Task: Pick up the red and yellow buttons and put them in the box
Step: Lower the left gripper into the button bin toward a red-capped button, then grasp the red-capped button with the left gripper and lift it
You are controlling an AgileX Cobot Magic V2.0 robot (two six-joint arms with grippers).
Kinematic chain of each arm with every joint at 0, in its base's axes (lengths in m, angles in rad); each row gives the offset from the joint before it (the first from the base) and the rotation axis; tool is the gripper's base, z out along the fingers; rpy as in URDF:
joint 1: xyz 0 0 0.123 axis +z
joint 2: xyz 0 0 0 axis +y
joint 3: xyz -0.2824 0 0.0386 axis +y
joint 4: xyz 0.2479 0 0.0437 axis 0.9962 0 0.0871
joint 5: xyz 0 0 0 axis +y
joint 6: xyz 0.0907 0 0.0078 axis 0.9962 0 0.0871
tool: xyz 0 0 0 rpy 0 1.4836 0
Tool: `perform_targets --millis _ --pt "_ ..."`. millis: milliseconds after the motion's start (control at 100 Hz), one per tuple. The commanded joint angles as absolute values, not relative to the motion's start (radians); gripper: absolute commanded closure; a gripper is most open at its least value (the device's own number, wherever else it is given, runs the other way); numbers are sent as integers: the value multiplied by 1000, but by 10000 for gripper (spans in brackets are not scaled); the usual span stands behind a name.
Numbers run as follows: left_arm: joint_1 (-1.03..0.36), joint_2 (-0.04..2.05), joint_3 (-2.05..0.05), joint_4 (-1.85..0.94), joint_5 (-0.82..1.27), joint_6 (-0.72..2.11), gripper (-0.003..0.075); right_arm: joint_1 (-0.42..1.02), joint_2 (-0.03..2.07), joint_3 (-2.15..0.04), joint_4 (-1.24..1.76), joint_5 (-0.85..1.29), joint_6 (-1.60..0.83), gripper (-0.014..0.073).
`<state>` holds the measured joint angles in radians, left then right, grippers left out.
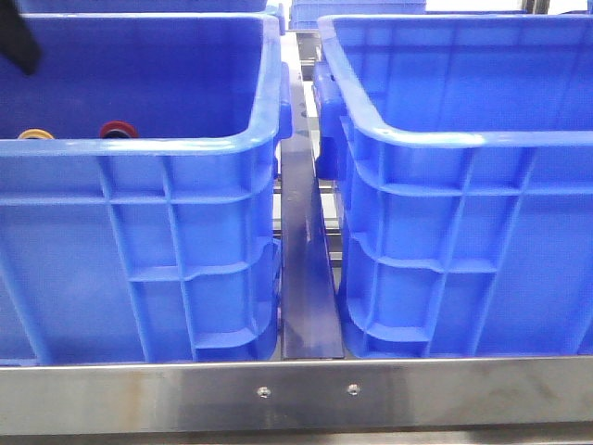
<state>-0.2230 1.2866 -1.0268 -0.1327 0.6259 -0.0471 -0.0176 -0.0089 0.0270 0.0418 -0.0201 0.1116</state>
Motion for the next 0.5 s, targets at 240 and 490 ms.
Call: perform_targets --millis 240,490 --pt "-238 1506 -1256 -163 563 -49 144 -17 -36 8 35 -108 107 662" --pt "-238 1649 -1352 -167 572 -49 144 -17 -36 8 35 -108 107 662"
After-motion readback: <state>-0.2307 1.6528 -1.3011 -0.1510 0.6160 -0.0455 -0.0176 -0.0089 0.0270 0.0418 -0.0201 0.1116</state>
